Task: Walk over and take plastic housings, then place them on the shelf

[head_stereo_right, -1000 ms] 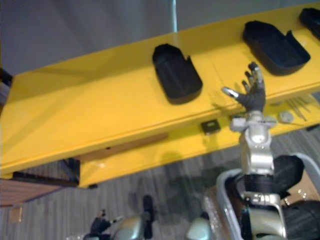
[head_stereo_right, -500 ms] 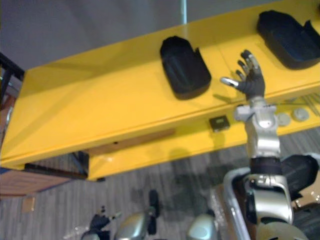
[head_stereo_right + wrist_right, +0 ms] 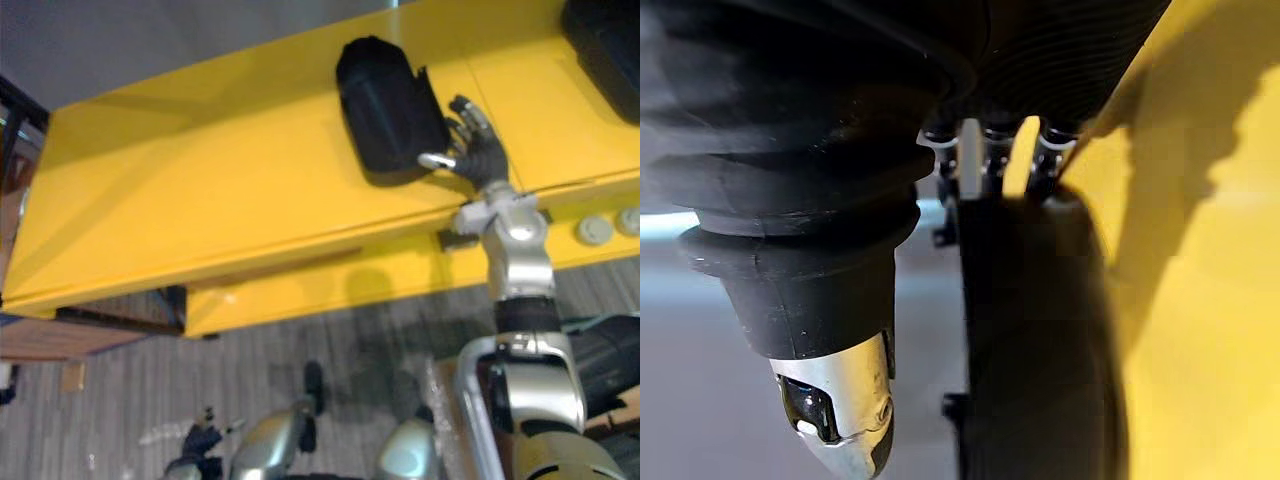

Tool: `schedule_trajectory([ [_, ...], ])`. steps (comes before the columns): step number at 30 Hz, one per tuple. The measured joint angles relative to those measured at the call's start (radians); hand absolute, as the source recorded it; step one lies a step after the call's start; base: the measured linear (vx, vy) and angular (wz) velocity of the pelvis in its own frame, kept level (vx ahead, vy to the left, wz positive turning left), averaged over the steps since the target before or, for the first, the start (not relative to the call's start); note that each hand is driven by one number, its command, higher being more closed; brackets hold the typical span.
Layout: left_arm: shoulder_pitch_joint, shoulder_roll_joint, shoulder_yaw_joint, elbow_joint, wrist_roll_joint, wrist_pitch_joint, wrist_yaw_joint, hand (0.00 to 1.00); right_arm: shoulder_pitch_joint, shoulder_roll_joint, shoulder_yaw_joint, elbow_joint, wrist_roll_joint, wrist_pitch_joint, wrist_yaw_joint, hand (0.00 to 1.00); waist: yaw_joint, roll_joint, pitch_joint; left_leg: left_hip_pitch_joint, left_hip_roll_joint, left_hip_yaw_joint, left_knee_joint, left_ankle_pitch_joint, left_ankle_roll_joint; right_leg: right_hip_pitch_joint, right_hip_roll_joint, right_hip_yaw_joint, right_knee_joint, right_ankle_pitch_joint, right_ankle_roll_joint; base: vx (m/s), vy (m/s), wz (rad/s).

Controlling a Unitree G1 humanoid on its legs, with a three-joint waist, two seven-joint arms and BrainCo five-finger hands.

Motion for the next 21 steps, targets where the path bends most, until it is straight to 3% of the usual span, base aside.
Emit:
schedule_trajectory([
  [10,-0.001,0.0,0.0,-0.007,0.0,0.0,-0.001,0.0,-0.013,-0.001,0.012,0.032,-0.008,-0.009,0.042,0.0,0.001,0.005,0.002,0.002,0.0,-0.005,0.006,0.0,0.0,-0.001,-0.002,-0.001,0.019,-0.01,-0.005,0.0,-0.002,0.0],
  [13,-0.001,0.0,0.0,-0.007,0.0,0.001,-0.001,0.0,-0.011,-0.001,0.017,0.032,-0.023,-0.022,-0.011,0.0,0.003,0.005,0.002,0.002,0.0,-0.004,0.006,0.0,0.0,-0.001,-0.002,-0.001,0.019,-0.01,-0.005,0.0,0.0,0.0],
  [17,-0.001,0.0,-0.001,-0.006,0.001,0.0,0.0,0.0,0.0,0.0,0.017,0.022,-0.104,-0.104,-0.133,0.0,0.003,0.005,0.002,0.002,0.002,-0.001,0.003,0.0,0.0,-0.002,-0.001,0.0,0.013,-0.009,-0.003,0.0,0.0,0.0],
  [18,-0.001,0.0,-0.002,-0.006,0.0,-0.004,0.0,0.0,0.029,0.005,-0.007,-0.066,-0.175,-0.146,-0.209,0.0,0.003,0.005,0.002,0.002,0.003,0.001,-0.001,0.0,0.0,-0.002,0.002,0.001,0.008,-0.008,-0.003,0.03,-0.021,-0.03],
  [21,-0.003,-0.002,-0.007,-0.006,-0.001,-0.005,0.002,0.0,0.096,0.036,-0.048,-0.324,-0.296,-0.203,-0.329,0.0,-0.002,0.004,0.003,0.002,0.007,0.009,-0.003,-0.001,-0.001,-0.003,0.007,0.006,-0.004,-0.006,-0.002,0.02,-0.016,-0.06],
])
